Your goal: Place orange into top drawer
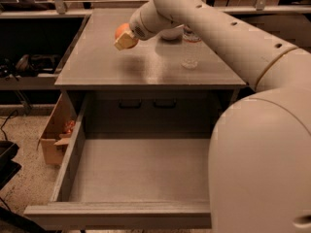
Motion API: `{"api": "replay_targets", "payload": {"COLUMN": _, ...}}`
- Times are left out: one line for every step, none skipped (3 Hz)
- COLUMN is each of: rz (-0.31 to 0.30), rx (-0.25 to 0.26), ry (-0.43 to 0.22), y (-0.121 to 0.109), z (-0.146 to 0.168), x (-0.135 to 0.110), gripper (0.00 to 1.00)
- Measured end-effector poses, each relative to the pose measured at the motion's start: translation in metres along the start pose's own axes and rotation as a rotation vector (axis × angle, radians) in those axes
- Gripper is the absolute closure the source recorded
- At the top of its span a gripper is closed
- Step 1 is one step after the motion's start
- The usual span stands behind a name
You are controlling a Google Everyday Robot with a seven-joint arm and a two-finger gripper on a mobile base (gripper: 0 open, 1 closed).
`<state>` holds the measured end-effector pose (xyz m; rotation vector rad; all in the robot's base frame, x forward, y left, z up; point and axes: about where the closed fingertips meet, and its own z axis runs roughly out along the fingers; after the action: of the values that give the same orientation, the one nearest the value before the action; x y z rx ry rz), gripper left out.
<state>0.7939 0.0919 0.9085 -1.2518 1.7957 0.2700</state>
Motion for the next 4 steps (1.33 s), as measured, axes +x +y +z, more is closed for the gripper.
{"api": "replay_targets", "payload": {"rz": -0.026, "rx": -0.04, "ry": -0.045, "y": 0.017, "z": -0.049, "x": -0.004, "gripper": 1.0}}
{"api": "replay_targets", "payload": {"rz": 0.011, "rx": -0.134, "ry": -0.083, "y": 0.062, "z": -0.089, "x": 0.022, "gripper": 1.0}}
{"api": "replay_targets", "payload": {"rz": 0.012, "rx": -0.276, "ry": -0.102, "y": 0.147, "z": -0.124, "x": 0.085, "gripper": 1.0}}
{"api": "replay_targets", "payload": {"rz": 0.001, "rx": -0.351, "ry": -0.079, "y": 0.193, "z": -0.144, "x": 0.143, "gripper": 1.0}}
